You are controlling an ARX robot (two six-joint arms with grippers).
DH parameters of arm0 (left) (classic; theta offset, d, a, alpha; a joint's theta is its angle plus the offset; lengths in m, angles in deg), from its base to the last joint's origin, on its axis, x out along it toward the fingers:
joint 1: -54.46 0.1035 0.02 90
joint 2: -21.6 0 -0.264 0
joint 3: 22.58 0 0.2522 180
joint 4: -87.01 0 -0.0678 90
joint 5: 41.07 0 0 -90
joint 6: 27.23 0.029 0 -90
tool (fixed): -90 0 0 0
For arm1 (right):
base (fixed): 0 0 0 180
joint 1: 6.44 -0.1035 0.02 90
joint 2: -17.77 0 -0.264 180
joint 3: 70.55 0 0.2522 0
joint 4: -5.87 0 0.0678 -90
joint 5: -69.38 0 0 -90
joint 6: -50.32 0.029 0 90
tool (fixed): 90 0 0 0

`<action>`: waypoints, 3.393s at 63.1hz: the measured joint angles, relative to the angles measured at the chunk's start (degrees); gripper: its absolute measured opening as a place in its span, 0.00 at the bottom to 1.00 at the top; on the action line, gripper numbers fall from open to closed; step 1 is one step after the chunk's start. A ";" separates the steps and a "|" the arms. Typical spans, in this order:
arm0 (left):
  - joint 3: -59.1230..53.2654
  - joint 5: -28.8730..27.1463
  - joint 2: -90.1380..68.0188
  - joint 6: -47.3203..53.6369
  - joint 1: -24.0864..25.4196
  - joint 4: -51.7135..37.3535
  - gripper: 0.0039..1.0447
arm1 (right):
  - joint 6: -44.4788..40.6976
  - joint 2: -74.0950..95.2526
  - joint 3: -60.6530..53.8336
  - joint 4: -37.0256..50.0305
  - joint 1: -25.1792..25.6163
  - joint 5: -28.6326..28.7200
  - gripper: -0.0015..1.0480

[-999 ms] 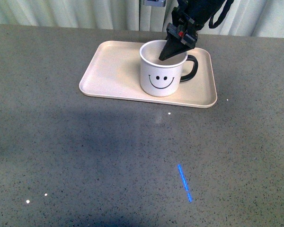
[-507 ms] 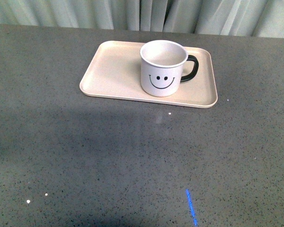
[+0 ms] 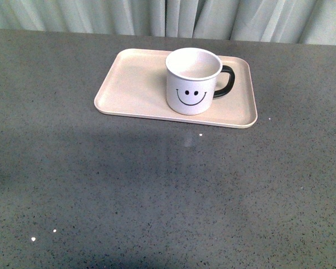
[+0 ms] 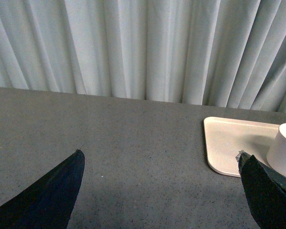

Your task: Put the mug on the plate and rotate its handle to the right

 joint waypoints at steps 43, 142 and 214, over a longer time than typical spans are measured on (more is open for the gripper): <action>0.00 0.00 0.00 0.00 0.00 0.00 0.91 | 2.97 -28.46 -40.54 10.40 3.52 3.26 0.02; 0.00 0.00 0.00 0.00 0.00 0.00 0.91 | 2.99 -80.74 -52.54 -28.30 3.52 3.23 0.02; 0.00 0.00 0.00 0.00 0.00 0.00 0.91 | 2.99 -94.77 -52.54 -42.56 3.52 3.23 0.81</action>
